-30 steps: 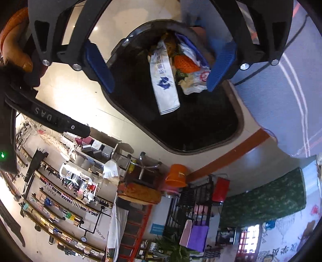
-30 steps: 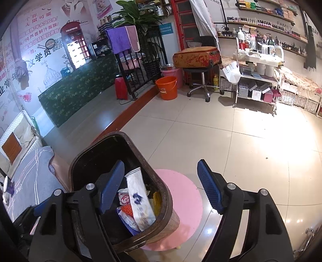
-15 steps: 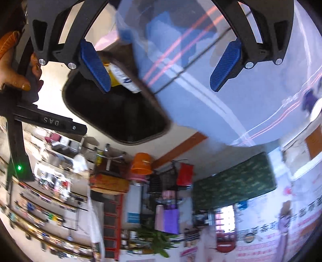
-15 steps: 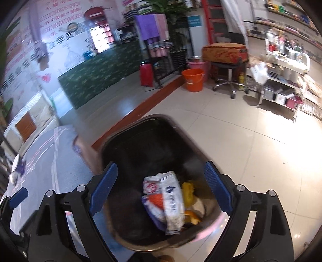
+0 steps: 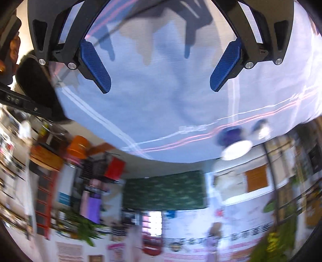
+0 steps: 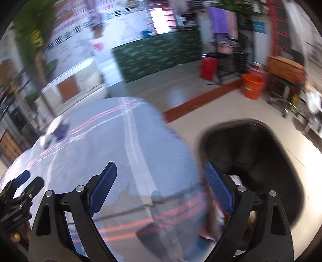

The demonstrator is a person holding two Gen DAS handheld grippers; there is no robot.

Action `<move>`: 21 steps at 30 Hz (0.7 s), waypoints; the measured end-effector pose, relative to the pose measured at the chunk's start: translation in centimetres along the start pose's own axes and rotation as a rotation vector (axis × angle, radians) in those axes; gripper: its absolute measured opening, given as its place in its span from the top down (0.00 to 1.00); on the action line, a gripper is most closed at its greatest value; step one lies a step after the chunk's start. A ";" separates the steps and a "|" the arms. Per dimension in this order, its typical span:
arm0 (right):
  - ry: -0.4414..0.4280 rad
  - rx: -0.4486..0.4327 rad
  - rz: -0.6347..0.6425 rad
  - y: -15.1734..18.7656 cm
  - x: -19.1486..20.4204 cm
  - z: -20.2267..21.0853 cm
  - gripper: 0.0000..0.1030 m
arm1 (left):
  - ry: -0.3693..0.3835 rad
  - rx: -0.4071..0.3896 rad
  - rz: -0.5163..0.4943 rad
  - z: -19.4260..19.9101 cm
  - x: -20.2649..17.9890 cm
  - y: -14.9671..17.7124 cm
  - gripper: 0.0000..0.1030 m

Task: Collect trash
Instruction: 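Move both open tools back over the table toward the white cup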

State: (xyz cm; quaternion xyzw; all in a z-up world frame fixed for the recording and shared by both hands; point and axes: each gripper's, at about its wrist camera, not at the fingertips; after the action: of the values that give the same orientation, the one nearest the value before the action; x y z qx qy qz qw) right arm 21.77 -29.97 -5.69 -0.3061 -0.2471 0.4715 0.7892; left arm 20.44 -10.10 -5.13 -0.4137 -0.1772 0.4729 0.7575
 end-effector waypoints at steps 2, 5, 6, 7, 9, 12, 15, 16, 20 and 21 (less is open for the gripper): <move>-0.035 -0.001 0.054 -0.4 2.6 -0.2 0.14 | -0.045 0.002 0.040 0.8 2.8 0.3 0.05; -0.102 0.004 0.129 -0.9 6.9 -0.4 0.14 | -0.118 -0.004 0.086 1.9 6.3 0.5 0.05; -0.120 0.005 0.151 -0.9 8.2 -0.5 0.14 | -0.145 -0.003 0.101 2.2 7.6 0.4 0.05; -0.142 0.003 0.180 -1.1 9.7 -0.5 0.14 | -0.169 0.000 0.111 2.3 8.7 0.4 0.05; -0.175 0.005 0.223 -1.2 12.0 -0.6 0.14 | -0.214 0.003 0.124 2.7 10.9 0.4 0.05; -0.217 0.016 0.277 -1.6 15.7 -1.3 0.14 | -0.262 0.026 0.139 2.3 14.0 0.1 0.05; -0.268 0.036 0.324 -2.4 19.2 -2.7 0.14 | -0.302 0.036 0.181 1.6 17.6 -0.6 0.05; -0.278 0.042 0.331 -2.8 20.0 -3.3 0.14 | -0.302 0.037 0.200 1.5 19.0 -0.7 0.05; -0.333 0.074 0.330 -4.8 23.9 -6.1 0.14 | -0.253 0.012 0.263 -0.9 22.5 -3.2 0.06; -0.337 0.080 0.325 -5.4 24.8 -6.8 0.14 | -0.251 0.012 0.258 -1.6 23.0 -3.8 0.06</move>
State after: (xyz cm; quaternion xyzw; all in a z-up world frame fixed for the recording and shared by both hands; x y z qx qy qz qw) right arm 40.33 -11.42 -3.95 -0.2272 -0.3041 0.6463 0.6620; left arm 34.90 8.18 -5.87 -0.3663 -0.2128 0.6151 0.6650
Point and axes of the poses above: each gripper's, at about its wrist camera, not at the fingertips, and z roughly against the way its jaws point, x to its left, y to its underside, and after that the axes turned 11 degrees about y, right-handed
